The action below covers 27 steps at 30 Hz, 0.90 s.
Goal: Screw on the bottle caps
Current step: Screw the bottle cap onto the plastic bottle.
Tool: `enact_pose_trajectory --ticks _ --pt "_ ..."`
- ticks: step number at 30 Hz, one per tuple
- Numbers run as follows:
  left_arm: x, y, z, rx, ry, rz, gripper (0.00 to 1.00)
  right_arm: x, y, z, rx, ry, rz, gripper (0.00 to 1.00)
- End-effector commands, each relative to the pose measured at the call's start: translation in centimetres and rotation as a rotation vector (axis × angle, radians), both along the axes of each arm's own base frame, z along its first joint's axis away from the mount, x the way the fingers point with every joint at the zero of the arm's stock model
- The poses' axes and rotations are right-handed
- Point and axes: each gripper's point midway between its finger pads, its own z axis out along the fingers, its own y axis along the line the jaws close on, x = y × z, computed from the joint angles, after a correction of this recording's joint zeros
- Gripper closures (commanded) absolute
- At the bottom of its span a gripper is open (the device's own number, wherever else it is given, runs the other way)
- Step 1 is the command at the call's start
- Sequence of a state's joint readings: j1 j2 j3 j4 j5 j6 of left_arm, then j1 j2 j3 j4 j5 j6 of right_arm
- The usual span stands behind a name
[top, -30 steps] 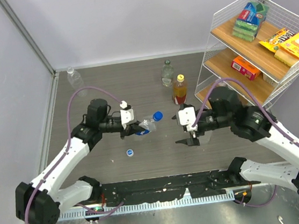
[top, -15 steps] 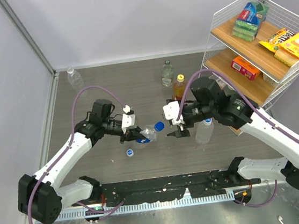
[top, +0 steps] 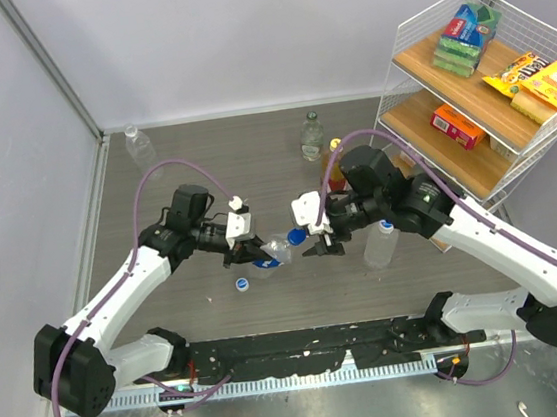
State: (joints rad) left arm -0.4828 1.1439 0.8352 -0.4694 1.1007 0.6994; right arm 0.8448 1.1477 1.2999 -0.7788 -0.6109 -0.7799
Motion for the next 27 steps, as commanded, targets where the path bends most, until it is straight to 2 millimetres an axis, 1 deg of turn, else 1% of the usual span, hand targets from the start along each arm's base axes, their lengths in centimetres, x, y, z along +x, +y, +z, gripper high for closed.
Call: enact_pose_trajectory --ticks 1,3,4,7,8,11,13,15,16,17,18,19,20,21,22,23,24,25,26,27 --pt "0.3 -0.4 1.9 -0.041 -0.041 -0.024 1.00 0.6 1.2 1.9 0.046 -0.026 -0.010 0.38" --pt "0.3 -0.4 1.8 -0.039 -0.041 -0.024 1.00 0.7 1.2 1.7 0.042 -0.024 -0.012 0.43" --pt "0.4 -0.3 1.6 -0.035 -0.039 -0.019 1.00 0.6 1.3 1.5 0.037 -0.021 -0.010 0.49" --pt "0.5 -0.4 1.5 -0.032 -0.036 -0.016 1.00 0.6 1.2 1.3 0.027 -0.008 -0.016 0.51" --pt "0.6 -0.4 1.5 -0.033 -0.034 -0.016 1.00 0.6 1.2 1.2 0.024 -0.003 -0.017 0.54" --pt "1.1 -0.6 1.8 -0.040 -0.042 0.003 1.00 0.4 1.2 0.9 0.019 0.015 -0.019 0.70" --pt "1.6 -0.8 2.3 -0.051 -0.063 0.023 1.00 0.5 1.2 0.6 0.016 0.036 -0.034 0.73" --pt "2.6 -0.8 3.0 -0.056 -0.094 0.077 1.00 0.6 1.3 0.3 0.020 0.061 -0.062 0.81" --pt "3.1 -0.8 3.5 -0.072 -0.110 0.107 1.00 1.1 1.5 0.5 0.038 0.074 -0.100 0.82" --pt "3.4 -0.8 4.0 -0.082 -0.121 0.134 1.00 1.3 1.5 0.3 0.039 0.085 -0.121 0.88" --pt "3.8 -0.8 4.7 -0.099 -0.118 0.175 1.00 2.1 1.8 0.7 0.068 0.097 -0.179 0.92" --pt "4.2 -0.9 5.2 -0.115 -0.121 0.216 1.00 2.3 2.0 0.5 0.088 0.158 -0.240 0.99" --pt "4.5 -0.9 5.7 -0.121 -0.123 0.253 1.00 3.6 2.2 1.1 0.128 0.142 -0.307 0.99" --pt "4.7 -0.9 5.8 -0.126 -0.131 0.290 1.00 3.9 2.4 0.7 0.144 0.197 -0.360 0.99" --pt "4.9 -0.9 5.8 -0.128 -0.154 0.328 1.00 4.7 2.5 0.9 0.163 0.197 -0.404 0.99" --pt "5.1 -1.0 6.0 -0.132 -0.195 0.368 1.00 5.0 2.6 0.7 0.170 0.250 -0.454 0.99" --pt "5.3 -1.2 6.2 -0.144 -0.235 0.405 1.00 6.0 2.5 0.9 0.189 0.260 -0.527 0.99" --pt "5.6 -1.2 6.4 -0.154 -0.270 0.460 1.00 6.5 2.7 0.9 0.198 0.308 -0.579 0.99" --pt "5.8 -1.3 6.5 -0.160 -0.301 0.494 1.00 7.3 2.4 0.9 0.206 0.325 -0.640 0.99" --pt "5.8 -1.6 7.1 -0.182 -0.334 0.521 1.00 7.7 2.6 1.0 0.222 0.374 -0.683 0.99"
